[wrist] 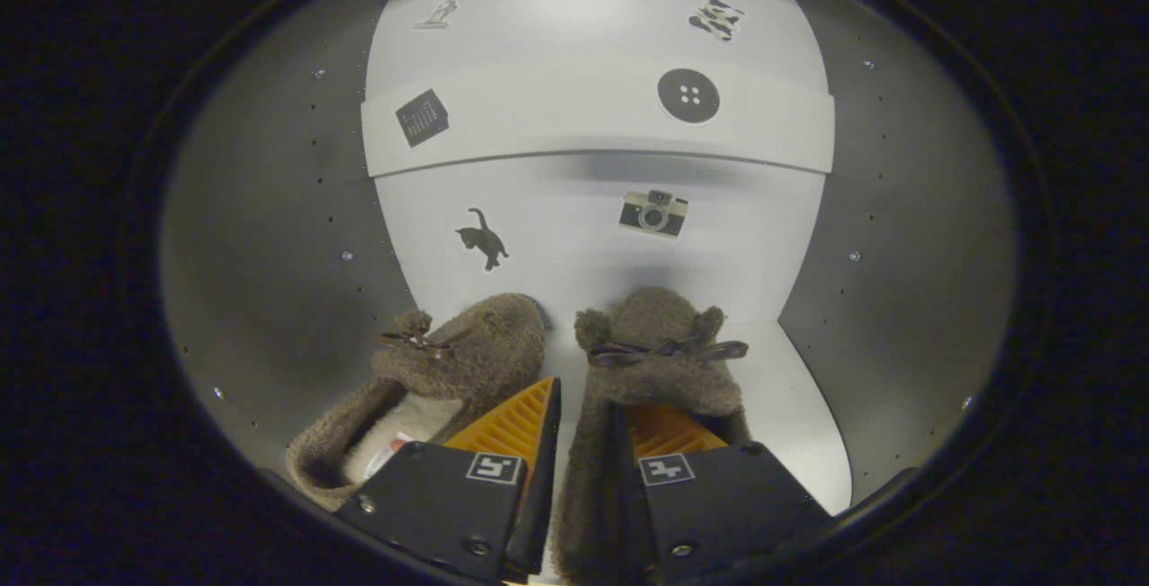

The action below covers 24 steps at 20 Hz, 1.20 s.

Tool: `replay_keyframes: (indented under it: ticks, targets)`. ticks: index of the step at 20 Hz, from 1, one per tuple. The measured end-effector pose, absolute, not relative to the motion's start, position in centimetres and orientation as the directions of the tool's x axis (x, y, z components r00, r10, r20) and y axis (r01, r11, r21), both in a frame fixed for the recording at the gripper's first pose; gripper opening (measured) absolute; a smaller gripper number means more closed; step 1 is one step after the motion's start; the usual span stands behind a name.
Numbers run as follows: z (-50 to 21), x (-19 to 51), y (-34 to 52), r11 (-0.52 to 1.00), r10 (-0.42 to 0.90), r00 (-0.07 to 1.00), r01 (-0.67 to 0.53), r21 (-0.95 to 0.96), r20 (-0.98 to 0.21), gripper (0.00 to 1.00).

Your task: Open the shoe cabinet door, grab the shoes and put them into the shoe cabinet, then close the shoe cabinet door.

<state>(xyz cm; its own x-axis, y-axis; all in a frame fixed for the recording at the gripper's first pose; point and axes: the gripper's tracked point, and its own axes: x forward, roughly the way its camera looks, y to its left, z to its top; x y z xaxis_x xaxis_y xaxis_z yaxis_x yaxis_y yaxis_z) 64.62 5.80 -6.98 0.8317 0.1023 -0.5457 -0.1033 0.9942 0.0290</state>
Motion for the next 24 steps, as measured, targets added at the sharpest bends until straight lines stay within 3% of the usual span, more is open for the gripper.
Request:
replay_keyframes:
  ticks: [3, 10, 14, 18, 24]
  targets:
    - [-5.9, 63.3, 6.3, 0.993, 0.12, 0.841, -0.101, 0.065, -0.528, 0.44]
    - [-3.0, 56.4, 6.1, 0.992, 0.123, 0.875, -0.116, 0.045, -0.468, 0.78]
    - [-0.4, 50.4, 7.1, 0.99, 0.141, 0.905, -0.139, 0.033, -0.402, 0.77]
    - [2.1, 43.4, 8.9, 0.982, 0.187, 0.912, -0.185, 0.043, -0.365, 0.94]
    - [6.9, 30.7, 9.8, 0.973, 0.217, 0.936, -0.231, -0.02, -0.276, 0.96]
